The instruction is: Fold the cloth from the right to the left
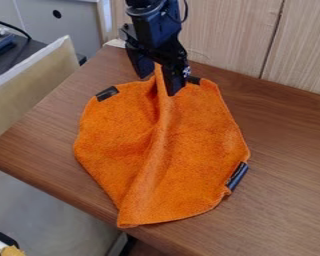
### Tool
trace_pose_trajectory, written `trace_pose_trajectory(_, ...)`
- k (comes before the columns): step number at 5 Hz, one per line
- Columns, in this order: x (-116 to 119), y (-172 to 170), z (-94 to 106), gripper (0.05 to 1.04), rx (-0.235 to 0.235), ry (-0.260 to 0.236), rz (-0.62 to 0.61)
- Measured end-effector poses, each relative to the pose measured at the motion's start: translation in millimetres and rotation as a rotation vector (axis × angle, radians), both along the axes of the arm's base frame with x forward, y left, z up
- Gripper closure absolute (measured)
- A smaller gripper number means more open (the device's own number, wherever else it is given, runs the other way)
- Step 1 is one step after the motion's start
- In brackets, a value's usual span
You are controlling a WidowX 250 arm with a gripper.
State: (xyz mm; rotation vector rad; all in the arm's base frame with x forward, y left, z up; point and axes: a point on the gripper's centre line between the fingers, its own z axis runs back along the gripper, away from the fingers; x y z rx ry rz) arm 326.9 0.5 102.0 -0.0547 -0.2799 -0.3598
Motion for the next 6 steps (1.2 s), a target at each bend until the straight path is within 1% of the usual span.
trace_pose_trajectory(1,-1,-1,-10.5,0.084,-0.007,0.031,0.007)
trace_pose_trajectory(2,2,-11,-11.8,0.084,-0.034,0.022,0.027)
trace_pose_trajectory(3,3,-34,-23.7,0.084,-0.051,0.062,0.003)
trace_pose_trajectory(4,3,-63,-30.5,0.084,-0.064,0.076,-0.023)
trace_pose_trajectory(5,4,-86,-44.1,0.083,-0.085,0.103,-0.032)
trace_pose_trajectory(6,-1,-110,-62.2,0.084,-0.074,0.140,-0.031)
